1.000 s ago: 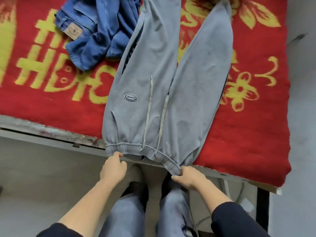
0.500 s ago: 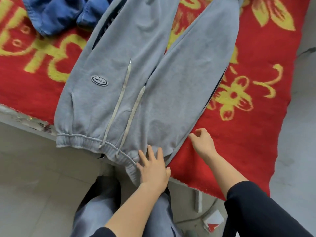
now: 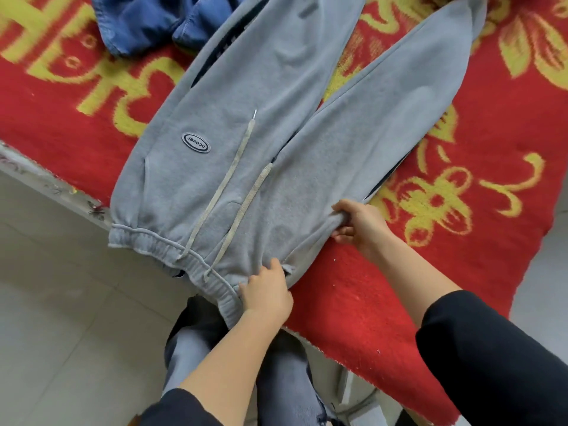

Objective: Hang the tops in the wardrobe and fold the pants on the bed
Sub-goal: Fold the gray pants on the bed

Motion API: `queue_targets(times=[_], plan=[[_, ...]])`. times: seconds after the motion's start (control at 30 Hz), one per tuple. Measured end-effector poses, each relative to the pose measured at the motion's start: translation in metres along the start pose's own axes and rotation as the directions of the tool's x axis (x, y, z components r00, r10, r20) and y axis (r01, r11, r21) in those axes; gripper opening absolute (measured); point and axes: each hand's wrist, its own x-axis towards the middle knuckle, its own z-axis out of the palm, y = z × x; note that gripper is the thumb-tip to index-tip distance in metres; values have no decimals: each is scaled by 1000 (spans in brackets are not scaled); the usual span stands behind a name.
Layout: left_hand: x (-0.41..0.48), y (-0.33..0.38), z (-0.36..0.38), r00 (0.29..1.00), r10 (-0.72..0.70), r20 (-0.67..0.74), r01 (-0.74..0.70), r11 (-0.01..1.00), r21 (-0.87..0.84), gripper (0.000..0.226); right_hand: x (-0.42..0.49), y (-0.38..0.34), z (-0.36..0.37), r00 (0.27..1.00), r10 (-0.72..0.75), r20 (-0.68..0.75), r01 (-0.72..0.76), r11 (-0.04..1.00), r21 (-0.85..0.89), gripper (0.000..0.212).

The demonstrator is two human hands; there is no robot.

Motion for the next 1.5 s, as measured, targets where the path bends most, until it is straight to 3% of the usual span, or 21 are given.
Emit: queue_targets(times=[0.17,0.3,0.37,0.43,0.47,0.53,0.6,0.7,0.77,0.87,0.97,1.07,1.13,1.23,1.33,1.4,1.5], plan=[[13,-51,-72,995,78,54,-44,882,-470,26,0,-55,31,968,-175,-179,179,984,2,24],[28,-100,-145,996,85,5,-64,782,-620,39,-5,-111,82,923,-316,-219,324,946,-1,34],[38,-123,-174,997,42,-65,-76,716,-694,40,-9,-141,120,891,-414,-188,419,908,-13,34],[47,-141,-191,984,-63,-168,-80,686,-724,20,-12,-166,158,858,-498,-127,501,866,-15,32],[54,-154,-198,958,-143,-248,-83,689,-720,9,-12,-175,181,843,-534,-68,534,845,-15,30],[70,-182,-202,865,-308,-396,-88,685,-723,8,-9,-183,224,814,-572,95,577,815,-38,22],[87,-206,-199,828,-377,-415,-36,703,-710,13,4,-173,255,822,-523,224,562,810,-169,19],[114,-228,-182,905,-321,-280,93,791,-604,20,30,-133,266,893,-392,221,447,715,-537,38],[124,-234,-173,917,-325,-231,122,779,-615,32,40,-101,255,905,-407,125,387,664,-640,40],[129,-233,-167,915,-341,-215,157,793,-588,42,44,-68,234,820,-524,-231,236,676,-698,53],[133,-230,-171,940,-297,-169,137,781,-609,36,42,-57,224,765,-368,-528,0,820,-572,75],[134,-227,-175,950,-224,-218,76,842,-534,28,43,-57,229,819,-218,-530,-43,899,-437,87],[133,-229,-178,955,-211,-208,61,827,-559,24,46,-62,230,834,-196,-516,-49,905,-422,78],[135,-239,-187,975,-182,-125,77,810,-581,36,48,-64,219,881,-274,-387,1,818,-576,52],[142,-249,-200,986,-162,33,162,913,-374,52,37,-61,206,944,-303,-131,76,586,-807,31],[142,-255,-207,956,-205,208,247,948,-199,57,29,-59,204,989,-138,-59,12,462,-887,19],[138,-259,-218,899,-255,356,248,967,67,53,22,-62,201,974,227,16,-99,488,-867,5]])
